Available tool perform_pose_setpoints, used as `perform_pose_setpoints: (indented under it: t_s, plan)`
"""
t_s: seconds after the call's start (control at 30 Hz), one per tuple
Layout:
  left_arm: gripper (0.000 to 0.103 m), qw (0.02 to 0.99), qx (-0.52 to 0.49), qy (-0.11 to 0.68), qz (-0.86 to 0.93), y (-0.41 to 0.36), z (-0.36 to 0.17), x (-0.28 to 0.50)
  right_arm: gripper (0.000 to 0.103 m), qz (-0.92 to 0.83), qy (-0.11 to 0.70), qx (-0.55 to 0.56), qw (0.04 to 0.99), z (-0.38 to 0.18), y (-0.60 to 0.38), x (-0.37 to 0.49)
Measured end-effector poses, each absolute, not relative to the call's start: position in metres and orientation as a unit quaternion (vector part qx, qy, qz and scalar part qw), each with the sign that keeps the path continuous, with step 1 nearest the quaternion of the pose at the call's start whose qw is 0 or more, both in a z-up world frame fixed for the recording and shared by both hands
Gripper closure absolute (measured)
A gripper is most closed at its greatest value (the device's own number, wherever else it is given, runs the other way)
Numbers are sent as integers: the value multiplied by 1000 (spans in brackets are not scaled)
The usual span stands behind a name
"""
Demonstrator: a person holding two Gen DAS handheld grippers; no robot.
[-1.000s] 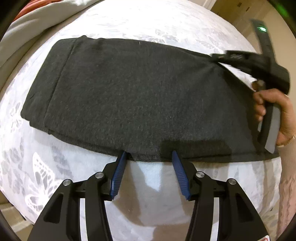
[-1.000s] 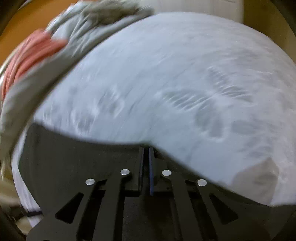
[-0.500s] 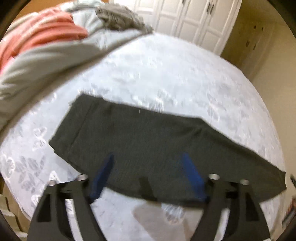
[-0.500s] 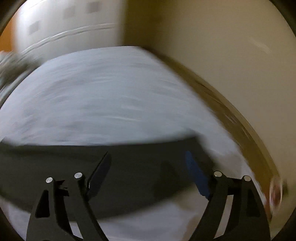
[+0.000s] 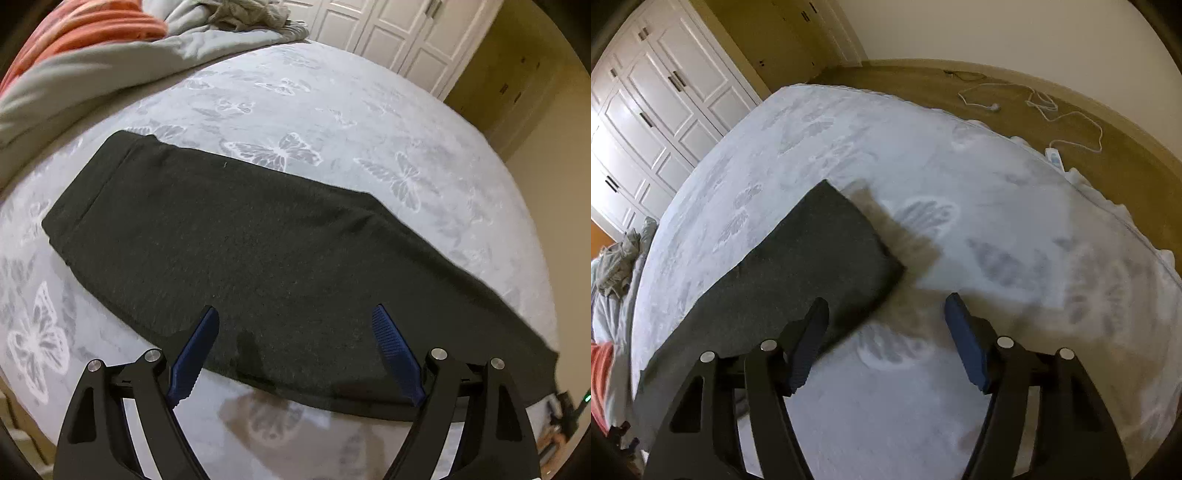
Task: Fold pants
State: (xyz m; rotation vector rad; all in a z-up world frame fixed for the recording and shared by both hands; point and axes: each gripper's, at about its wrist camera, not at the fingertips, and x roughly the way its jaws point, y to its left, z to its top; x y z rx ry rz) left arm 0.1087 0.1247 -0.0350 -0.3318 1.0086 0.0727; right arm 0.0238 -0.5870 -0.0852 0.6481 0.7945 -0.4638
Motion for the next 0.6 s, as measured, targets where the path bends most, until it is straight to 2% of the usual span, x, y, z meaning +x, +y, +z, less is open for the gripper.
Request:
perform_pose_setpoints:
  t_s: [0.03, 0.07, 0.1, 0.23, 0.3, 0.37, 0.47, 0.53, 0.6]
  plan:
    - [21, 862, -156, 482, 31, 124, -36, 110, 61, -212, 378, 304, 849, -85, -584, 27]
    - [21, 860, -152, 486, 28, 124, -37, 111, 91, -196, 377, 309, 851, -85, -580, 34]
    - [21, 860, -152, 486, 27, 124, -37, 112, 95, -189, 378, 317, 849, -85, -577, 40]
    - [21, 855, -170, 488, 34, 137, -36, 112, 96, -124, 320, 311, 887, -26, -530, 57]
    - [21, 852, -192, 487, 36, 149, -34, 111, 96, -29, 277, 294, 914, 22, -466, 77]
    - [21, 852, -203, 480, 43, 158, -31, 109, 96, 59, 273, 277, 919, 44, -396, 100]
    - [21, 855, -202, 475, 52, 173, -28, 104, 91, 167, 326, 233, 901, 32, -280, 135]
    - [21, 856, -197, 475, 56, 184, -27, 100, 90, 196, 393, 181, 880, -10, -203, 150]
    - [21, 856, -198, 474, 61, 200, -25, 94, 91, 180, 434, 120, 875, -38, -166, 153]
